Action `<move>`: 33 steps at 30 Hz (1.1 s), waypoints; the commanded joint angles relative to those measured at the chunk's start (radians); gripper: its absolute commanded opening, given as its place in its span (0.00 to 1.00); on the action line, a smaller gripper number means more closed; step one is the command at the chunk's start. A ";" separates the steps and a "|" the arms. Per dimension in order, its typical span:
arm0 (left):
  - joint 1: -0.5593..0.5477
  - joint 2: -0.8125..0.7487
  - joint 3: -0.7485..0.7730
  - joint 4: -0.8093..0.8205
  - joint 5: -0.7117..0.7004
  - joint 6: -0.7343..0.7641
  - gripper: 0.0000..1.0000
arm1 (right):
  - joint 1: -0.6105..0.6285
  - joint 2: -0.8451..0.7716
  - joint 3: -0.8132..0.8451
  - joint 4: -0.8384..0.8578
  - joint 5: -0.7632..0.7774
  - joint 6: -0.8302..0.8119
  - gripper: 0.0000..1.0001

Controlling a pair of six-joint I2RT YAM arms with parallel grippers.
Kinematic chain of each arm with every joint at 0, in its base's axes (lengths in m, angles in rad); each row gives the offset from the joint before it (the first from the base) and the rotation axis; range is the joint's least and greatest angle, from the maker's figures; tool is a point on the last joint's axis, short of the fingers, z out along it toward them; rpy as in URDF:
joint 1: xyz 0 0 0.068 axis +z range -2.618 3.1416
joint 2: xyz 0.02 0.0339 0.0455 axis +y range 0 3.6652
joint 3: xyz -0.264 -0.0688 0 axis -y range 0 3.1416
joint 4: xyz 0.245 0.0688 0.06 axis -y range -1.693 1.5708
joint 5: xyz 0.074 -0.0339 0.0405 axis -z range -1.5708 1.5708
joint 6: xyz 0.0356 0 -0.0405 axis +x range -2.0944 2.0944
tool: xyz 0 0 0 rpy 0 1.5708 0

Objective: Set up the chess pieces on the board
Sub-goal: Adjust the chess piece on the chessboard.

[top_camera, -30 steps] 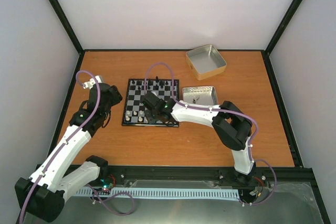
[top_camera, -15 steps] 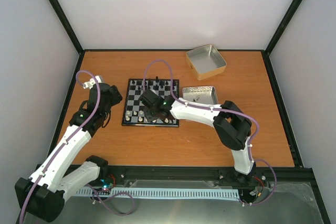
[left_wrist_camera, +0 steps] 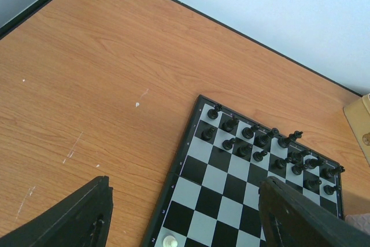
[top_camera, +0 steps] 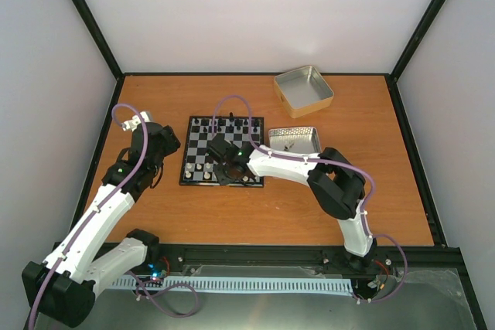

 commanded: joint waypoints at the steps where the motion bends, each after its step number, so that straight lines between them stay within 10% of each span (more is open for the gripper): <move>1: 0.004 0.000 0.033 0.015 -0.001 0.013 0.70 | 0.011 0.028 0.030 -0.025 0.019 0.008 0.17; 33: 0.004 -0.005 0.024 0.008 0.001 0.005 0.70 | 0.009 0.001 0.005 -0.131 0.077 0.082 0.09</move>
